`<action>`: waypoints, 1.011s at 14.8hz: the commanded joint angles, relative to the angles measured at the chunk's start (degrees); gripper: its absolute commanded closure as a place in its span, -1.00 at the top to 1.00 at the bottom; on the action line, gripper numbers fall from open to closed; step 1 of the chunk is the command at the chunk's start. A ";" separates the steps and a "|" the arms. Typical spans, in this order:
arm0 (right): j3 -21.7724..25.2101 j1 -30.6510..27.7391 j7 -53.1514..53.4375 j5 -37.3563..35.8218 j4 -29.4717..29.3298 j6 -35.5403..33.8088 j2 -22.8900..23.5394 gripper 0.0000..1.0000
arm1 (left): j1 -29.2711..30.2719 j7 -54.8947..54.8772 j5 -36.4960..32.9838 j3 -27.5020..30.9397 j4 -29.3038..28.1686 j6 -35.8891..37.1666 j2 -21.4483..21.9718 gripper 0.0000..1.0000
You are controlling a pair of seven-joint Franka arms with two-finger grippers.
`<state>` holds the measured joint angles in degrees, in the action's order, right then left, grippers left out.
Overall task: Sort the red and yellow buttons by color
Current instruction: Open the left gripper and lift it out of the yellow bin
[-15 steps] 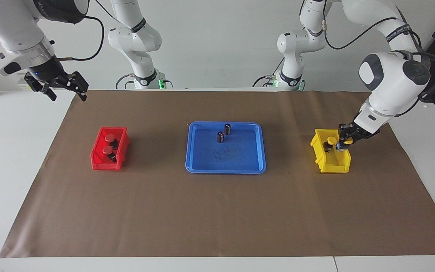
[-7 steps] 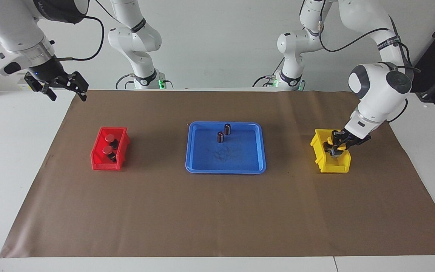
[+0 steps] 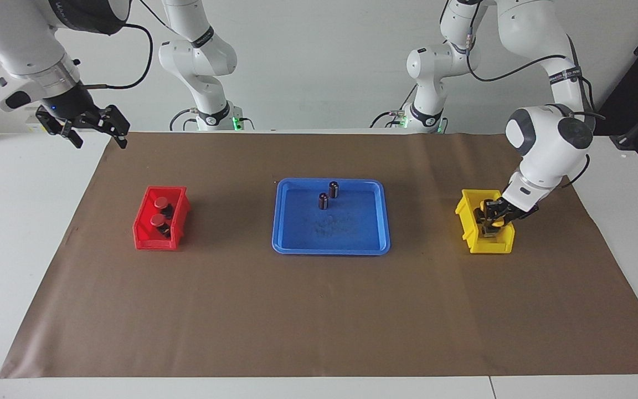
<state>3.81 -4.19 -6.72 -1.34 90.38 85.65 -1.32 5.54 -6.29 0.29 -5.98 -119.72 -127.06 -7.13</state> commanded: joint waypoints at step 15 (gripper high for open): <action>-0.03 -0.03 1.01 0.28 0.94 -0.14 -0.88 1.00 | -1.50 2.51 -0.55 -0.08 0.18 -2.49 -1.22 0.24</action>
<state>3.81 -4.19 -6.72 -1.34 90.38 85.65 -1.32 4.13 -4.60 0.29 -6.21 -119.72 -128.51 -7.89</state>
